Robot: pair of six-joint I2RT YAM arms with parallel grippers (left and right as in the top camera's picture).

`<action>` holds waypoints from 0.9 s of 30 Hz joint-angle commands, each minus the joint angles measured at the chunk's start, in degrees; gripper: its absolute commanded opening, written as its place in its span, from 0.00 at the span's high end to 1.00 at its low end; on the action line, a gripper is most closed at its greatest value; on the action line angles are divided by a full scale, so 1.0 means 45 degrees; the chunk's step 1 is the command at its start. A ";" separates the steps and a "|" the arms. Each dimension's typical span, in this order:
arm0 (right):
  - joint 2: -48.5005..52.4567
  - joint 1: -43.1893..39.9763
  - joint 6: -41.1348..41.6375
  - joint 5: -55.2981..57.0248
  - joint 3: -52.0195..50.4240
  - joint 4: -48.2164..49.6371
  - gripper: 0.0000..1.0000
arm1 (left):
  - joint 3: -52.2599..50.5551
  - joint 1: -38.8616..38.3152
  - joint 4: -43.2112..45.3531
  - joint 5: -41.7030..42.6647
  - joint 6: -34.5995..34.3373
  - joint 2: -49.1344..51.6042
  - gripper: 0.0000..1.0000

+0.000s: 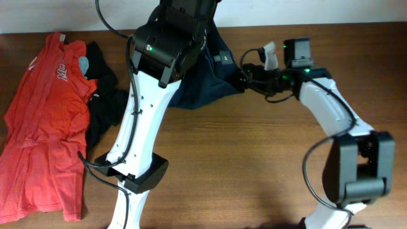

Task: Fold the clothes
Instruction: 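Lift the shorts with both grippers and stretch the waistband apart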

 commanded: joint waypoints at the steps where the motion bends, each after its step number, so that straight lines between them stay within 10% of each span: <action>1: 0.1292 0.0554 0.1122 0.0437 -0.0092 0.0578 0.11 | 0.0029 -0.0010 0.0024 -0.0199 0.0015 0.0053 0.99; 9: 0.1710 0.0627 0.1107 0.0194 -0.0083 0.0432 0.93 | 0.0034 0.0015 0.0039 -0.0782 0.0015 0.0053 0.99; 19: -0.0583 -0.1700 -0.0403 -0.0364 0.0646 -0.1928 0.96 | 0.0034 0.0019 0.0146 -0.2016 0.0015 -0.0627 0.99; 27: -0.2715 -0.2778 -0.3026 0.2399 0.5061 -0.7771 0.96 | 0.0034 0.0015 -0.0636 -0.2011 0.0010 -0.1987 0.99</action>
